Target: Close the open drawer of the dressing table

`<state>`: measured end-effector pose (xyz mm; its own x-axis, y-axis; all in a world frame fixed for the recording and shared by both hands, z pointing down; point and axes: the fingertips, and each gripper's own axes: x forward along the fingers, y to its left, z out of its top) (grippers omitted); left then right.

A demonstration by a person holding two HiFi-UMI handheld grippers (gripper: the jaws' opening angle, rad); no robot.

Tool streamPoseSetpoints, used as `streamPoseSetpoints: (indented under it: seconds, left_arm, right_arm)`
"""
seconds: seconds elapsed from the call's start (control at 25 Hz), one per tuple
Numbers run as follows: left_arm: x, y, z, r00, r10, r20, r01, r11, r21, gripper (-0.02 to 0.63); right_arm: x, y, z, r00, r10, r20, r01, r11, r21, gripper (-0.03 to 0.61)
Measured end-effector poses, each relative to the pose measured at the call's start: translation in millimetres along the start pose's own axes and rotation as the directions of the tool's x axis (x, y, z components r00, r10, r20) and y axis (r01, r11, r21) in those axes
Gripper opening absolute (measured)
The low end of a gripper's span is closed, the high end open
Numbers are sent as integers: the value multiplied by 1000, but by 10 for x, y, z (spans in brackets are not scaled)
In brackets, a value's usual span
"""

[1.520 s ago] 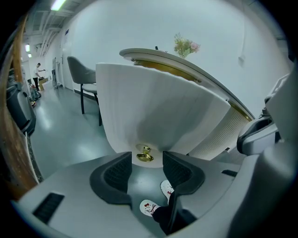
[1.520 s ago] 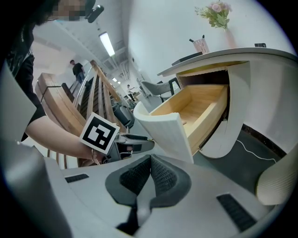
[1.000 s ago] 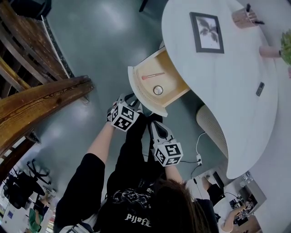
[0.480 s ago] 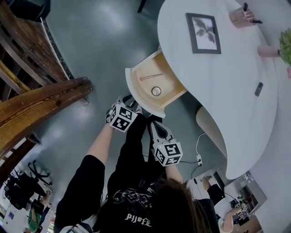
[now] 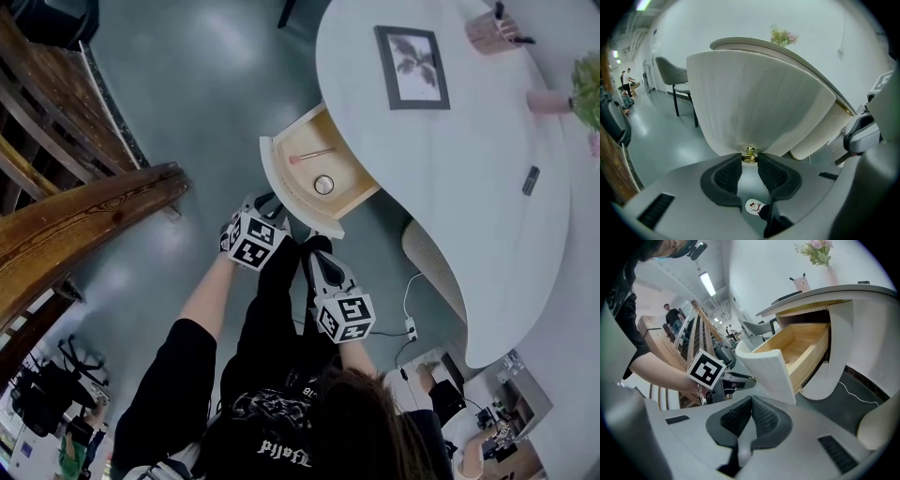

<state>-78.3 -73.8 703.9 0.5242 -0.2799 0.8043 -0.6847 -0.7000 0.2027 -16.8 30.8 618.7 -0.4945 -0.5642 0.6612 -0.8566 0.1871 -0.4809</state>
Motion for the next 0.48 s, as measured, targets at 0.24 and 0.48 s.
streamPoseSetpoints:
  seconds: [0.24, 0.48]
  left_arm:
    - [65, -15, 90, 1000, -8, 8, 8, 1000, 14, 118]
    - [112, -29, 164, 1000, 6, 25, -6, 1000, 3, 118]
  right_arm:
    - [-26, -69, -1, 1000, -14, 8, 14, 1000, 17, 26]
    - [-86, -161, 32, 998, -43, 36, 42, 999, 31, 26]
